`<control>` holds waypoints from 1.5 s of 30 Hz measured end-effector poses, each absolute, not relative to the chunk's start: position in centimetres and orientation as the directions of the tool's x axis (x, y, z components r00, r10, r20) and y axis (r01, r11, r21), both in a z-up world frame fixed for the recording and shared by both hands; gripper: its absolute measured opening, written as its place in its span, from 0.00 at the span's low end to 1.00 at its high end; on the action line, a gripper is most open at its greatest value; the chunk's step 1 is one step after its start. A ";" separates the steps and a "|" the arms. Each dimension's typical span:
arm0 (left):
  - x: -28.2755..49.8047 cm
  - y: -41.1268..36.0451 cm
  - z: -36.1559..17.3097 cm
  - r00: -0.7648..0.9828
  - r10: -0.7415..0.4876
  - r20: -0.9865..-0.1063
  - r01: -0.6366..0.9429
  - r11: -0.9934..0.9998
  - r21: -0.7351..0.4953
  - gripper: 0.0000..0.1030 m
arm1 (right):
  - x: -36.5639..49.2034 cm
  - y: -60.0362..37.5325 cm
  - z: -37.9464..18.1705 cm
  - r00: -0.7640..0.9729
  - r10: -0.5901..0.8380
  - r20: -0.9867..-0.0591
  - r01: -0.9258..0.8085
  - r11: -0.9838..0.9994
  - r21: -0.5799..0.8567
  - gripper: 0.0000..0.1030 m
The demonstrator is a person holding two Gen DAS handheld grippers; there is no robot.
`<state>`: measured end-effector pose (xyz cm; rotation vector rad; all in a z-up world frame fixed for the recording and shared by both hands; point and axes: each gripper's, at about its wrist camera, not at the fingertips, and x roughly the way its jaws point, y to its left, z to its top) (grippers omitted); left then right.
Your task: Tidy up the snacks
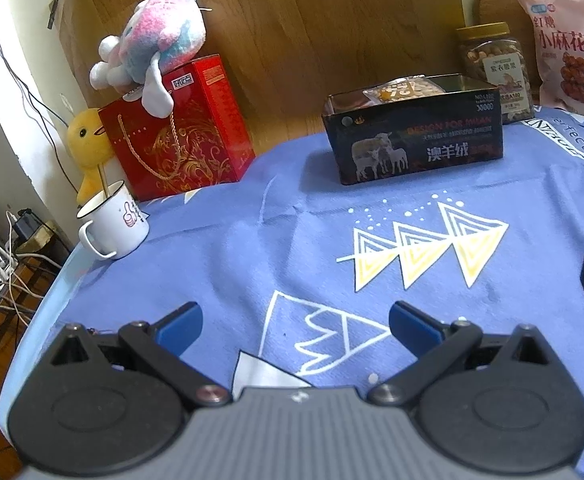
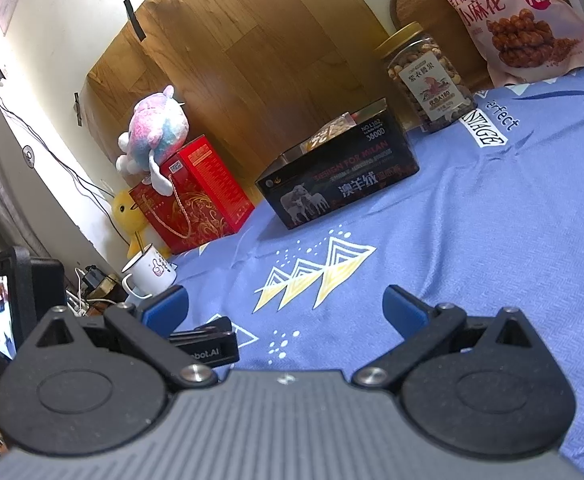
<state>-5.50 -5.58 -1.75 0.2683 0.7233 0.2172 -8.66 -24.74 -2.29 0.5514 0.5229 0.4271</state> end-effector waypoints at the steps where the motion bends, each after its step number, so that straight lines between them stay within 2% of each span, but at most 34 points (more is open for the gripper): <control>1: -5.5 -5.6 -1.8 0.729 0.286 -0.621 -0.102 0.944 0.315 1.00 | -8.7 -24.7 -2.3 0.786 0.510 -0.349 -0.240 0.772 0.588 1.00; 20: -5.4 -5.4 -1.9 0.727 0.288 -0.623 -0.105 0.944 0.313 1.00 | -8.6 -24.6 -2.3 0.783 0.513 -0.352 -0.241 0.772 0.588 1.00; 31: -5.5 -5.5 -1.8 0.741 0.350 -0.573 -0.147 0.917 0.370 1.00 | -8.5 -24.7 -2.3 0.783 0.513 -0.352 -0.241 0.772 0.589 1.00; 37: -5.4 -5.4 -1.7 0.739 0.334 -0.585 -0.136 0.924 0.356 1.00 | -8.6 -24.6 -2.4 0.781 0.514 -0.353 -0.245 0.773 0.585 1.00; 45: -5.2 -5.4 -1.8 0.716 0.244 -0.654 -0.076 0.959 0.275 1.00 | -8.6 -24.4 -2.3 0.780 0.515 -0.356 -0.246 0.775 0.582 1.00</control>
